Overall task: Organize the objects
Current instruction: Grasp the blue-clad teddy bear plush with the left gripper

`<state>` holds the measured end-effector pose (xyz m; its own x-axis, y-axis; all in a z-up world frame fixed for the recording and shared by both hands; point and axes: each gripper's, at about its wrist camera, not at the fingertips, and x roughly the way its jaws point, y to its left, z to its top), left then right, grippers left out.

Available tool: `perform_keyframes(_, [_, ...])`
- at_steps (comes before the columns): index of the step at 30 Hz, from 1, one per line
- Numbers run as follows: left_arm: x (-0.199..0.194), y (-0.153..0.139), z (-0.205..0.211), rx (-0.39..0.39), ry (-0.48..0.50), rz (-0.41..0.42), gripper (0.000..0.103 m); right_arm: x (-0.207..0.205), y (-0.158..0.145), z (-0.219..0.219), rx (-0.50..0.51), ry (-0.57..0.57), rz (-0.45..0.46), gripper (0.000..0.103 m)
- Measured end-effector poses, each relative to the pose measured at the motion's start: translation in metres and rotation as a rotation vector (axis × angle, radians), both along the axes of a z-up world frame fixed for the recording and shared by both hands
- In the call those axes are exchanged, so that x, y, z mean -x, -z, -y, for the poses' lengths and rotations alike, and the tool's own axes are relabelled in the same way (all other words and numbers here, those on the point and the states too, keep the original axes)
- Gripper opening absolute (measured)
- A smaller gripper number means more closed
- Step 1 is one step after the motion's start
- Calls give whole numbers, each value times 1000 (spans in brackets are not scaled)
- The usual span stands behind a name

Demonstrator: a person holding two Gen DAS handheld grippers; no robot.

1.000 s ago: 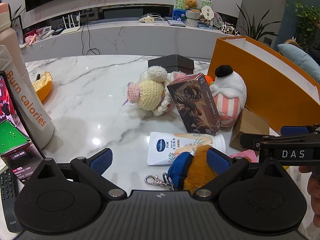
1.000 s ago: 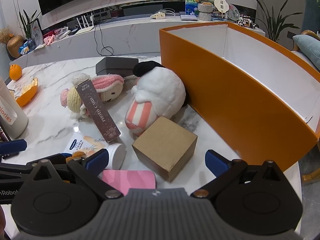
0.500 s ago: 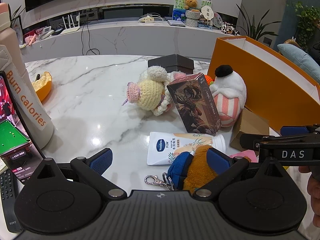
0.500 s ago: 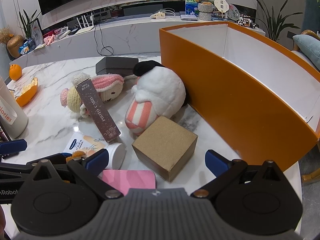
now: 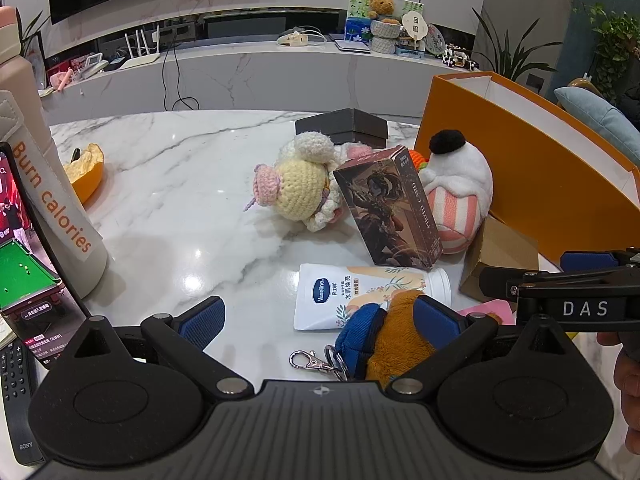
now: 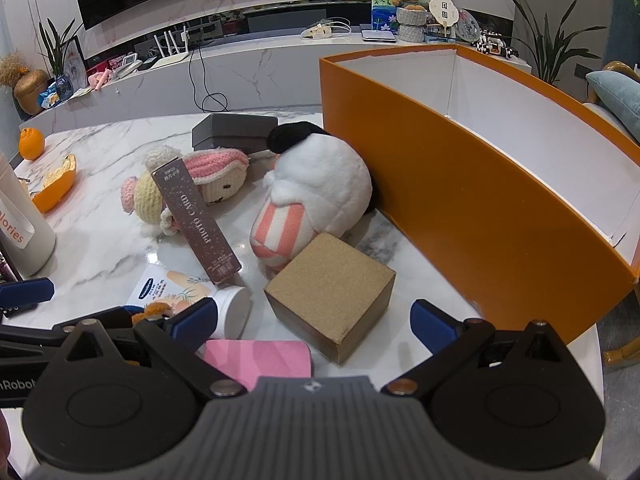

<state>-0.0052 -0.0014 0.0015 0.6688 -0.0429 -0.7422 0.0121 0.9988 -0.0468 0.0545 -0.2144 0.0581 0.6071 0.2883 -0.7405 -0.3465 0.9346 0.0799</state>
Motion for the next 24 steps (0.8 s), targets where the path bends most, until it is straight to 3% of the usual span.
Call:
perform_keyframes(10, [1, -4, 1, 20, 8, 9, 103, -2, -2, 0, 13, -6, 18, 102])
perform_keyframes(16, [3, -13, 7, 86, 71, 5, 103, -13, -8, 7, 56, -38, 58, 102])
perform_keyframes(24, [8, -11, 17, 234, 116, -62, 103, -30, -11, 11, 120, -254, -16, 102])
